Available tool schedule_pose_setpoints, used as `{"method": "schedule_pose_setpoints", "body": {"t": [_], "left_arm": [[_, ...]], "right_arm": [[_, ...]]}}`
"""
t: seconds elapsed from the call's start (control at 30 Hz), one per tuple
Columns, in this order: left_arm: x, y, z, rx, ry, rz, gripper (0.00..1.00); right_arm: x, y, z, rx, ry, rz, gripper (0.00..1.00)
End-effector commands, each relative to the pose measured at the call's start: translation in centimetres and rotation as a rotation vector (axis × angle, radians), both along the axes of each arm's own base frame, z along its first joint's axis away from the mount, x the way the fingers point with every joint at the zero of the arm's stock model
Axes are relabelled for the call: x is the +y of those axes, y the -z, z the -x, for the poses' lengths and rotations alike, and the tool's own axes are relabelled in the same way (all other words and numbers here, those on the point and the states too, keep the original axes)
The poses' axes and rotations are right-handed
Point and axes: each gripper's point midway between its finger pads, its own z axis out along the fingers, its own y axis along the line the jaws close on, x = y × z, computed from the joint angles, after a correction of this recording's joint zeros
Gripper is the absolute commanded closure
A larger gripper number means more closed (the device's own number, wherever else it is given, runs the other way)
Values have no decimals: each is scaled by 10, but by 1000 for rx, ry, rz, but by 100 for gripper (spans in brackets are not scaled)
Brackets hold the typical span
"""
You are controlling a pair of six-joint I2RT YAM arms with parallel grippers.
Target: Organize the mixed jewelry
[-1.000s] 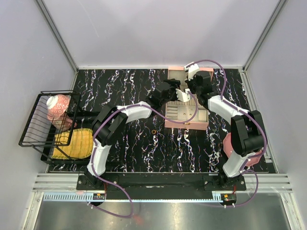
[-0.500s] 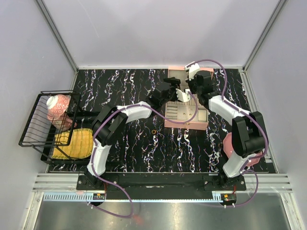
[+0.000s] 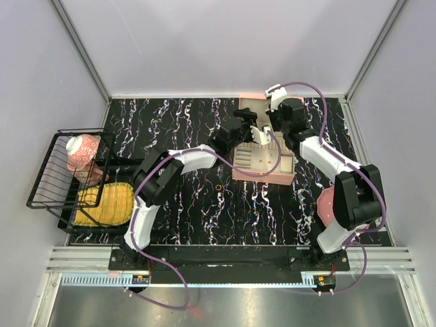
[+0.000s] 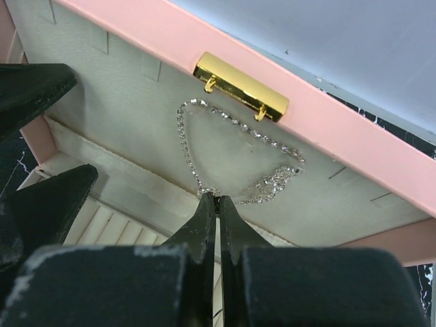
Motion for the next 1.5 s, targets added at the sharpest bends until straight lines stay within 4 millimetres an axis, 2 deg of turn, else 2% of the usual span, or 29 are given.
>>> {"method": "schedule_pose_setpoints", "body": {"t": [0.0,0.4,0.6,0.83,1.0,1.27,1.33,1.37,1.47], "left_arm": [[-1,-14,-11,-44,-17,35,25],[0,12,-4,17,-3,9,34],[0,16,-6,23,-5,9,36],[-8,18,-5,28,21,15,44],[-10,24,-7,43,22,17,56],[-9,19,-7,55,17,20,79],[-9,16,-5,63,19,23,97],[-8,13,-4,61,17,28,100],[-8,4,-1,51,21,42,100]], "right_arm": [[-6,-36,0,-72,31,-27,100],[-6,-35,2,-67,32,-33,100],[-7,-34,3,-66,35,-32,100],[-7,-32,4,-64,38,-30,100],[-7,-28,5,-56,37,-29,100],[-8,-27,6,-54,41,-30,100],[-8,-26,6,-54,41,-30,100],[-8,-26,6,-54,39,-31,100],[-8,-27,6,-55,42,-34,100]]}}
